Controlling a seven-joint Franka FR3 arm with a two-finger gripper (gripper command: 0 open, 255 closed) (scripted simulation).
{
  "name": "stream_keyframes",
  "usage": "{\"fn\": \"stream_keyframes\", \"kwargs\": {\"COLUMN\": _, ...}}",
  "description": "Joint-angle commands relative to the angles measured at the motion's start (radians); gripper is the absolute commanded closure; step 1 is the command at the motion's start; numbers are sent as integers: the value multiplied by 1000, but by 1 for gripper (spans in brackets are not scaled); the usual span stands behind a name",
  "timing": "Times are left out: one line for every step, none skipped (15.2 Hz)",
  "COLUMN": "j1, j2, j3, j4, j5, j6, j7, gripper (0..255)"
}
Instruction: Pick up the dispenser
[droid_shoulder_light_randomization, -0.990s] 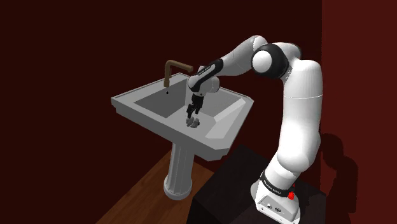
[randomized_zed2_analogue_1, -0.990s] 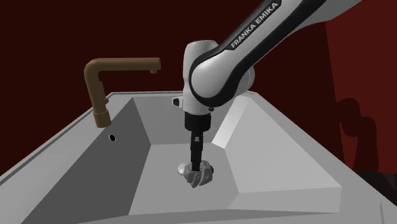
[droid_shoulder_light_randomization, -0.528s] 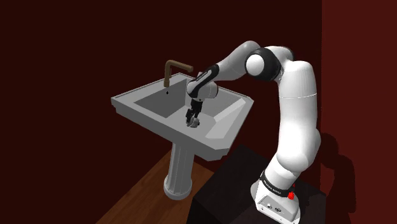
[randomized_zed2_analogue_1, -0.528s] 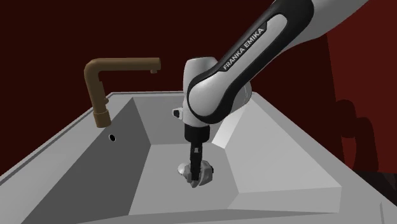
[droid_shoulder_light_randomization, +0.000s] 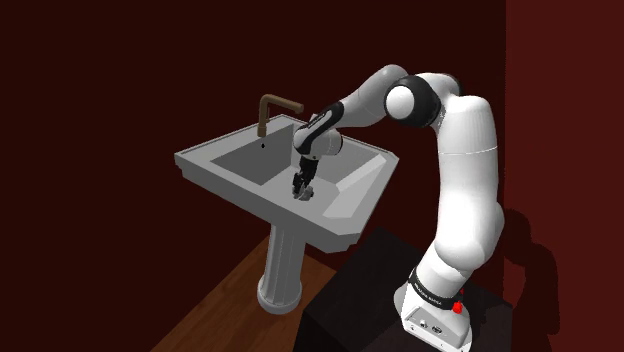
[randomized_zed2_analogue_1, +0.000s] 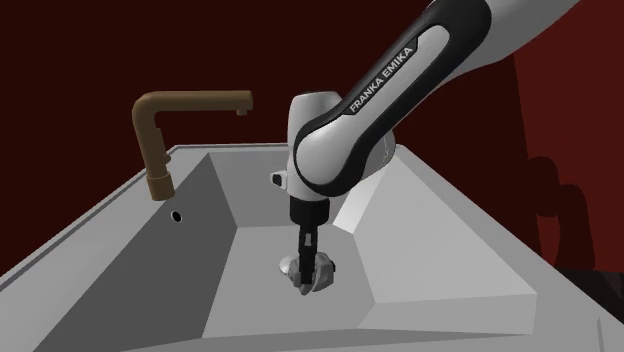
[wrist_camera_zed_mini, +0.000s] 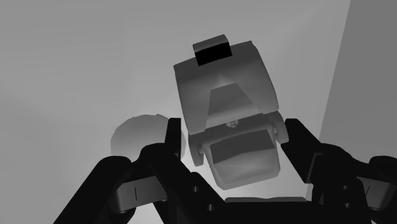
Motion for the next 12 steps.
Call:
{"fn": "stream_keyframes", "kwargs": {"j1": 0, "j2": 1, "j3": 0, "j4": -1, "j5": 0, "j6": 0, "j7": 0, "gripper": 255}}
{"fn": "stream_keyframes", "kwargs": {"j1": 0, "j2": 1, "j3": 0, "j4": -1, "j5": 0, "j6": -1, "j7": 0, "gripper": 255}}
{"fn": "stream_keyframes", "kwargs": {"j1": 0, "j2": 1, "j3": 0, "j4": -2, "j5": 0, "j6": 1, "j7": 0, "gripper": 255}}
{"fn": "stream_keyframes", "kwargs": {"j1": 2, "j2": -10, "j3": -3, "j4": -3, "j5": -4, "j6": -8, "j7": 4, "gripper": 255}}
{"fn": "stream_keyframes", "kwargs": {"j1": 4, "j2": -20, "j3": -5, "j4": -4, "j5": -8, "j6": -18, "j7": 8, "gripper": 255}}
{"fn": "stream_keyframes", "kwargs": {"j1": 5, "j2": -31, "j3": -8, "j4": -4, "j5": -12, "j6": -28, "j7": 12, "gripper": 255}}
{"fn": "stream_keyframes", "kwargs": {"j1": 7, "j2": -41, "j3": -10, "j4": -4, "j5": -16, "j6": -37, "j7": 15, "gripper": 255}}
{"fn": "stream_keyframes", "kwargs": {"j1": 9, "j2": -51, "j3": -13, "j4": -4, "j5": -20, "j6": -47, "j7": 19, "gripper": 255}}
{"fn": "stream_keyframes", "kwargs": {"j1": 10, "j2": -61, "j3": -15, "j4": -4, "j5": -24, "j6": -57, "j7": 23, "gripper": 255}}
{"fn": "stream_keyframes", "kwargs": {"j1": 12, "j2": -70, "j3": -18, "j4": -3, "j5": -29, "j6": -67, "j7": 27, "gripper": 255}}
{"fn": "stream_keyframes", "kwargs": {"j1": 13, "j2": -80, "j3": -20, "j4": -3, "j5": -33, "j6": -77, "j7": 30, "gripper": 255}}
{"fn": "stream_keyframes", "kwargs": {"j1": 14, "j2": -90, "j3": -22, "j4": -2, "j5": -37, "j6": -87, "j7": 34, "gripper": 255}}
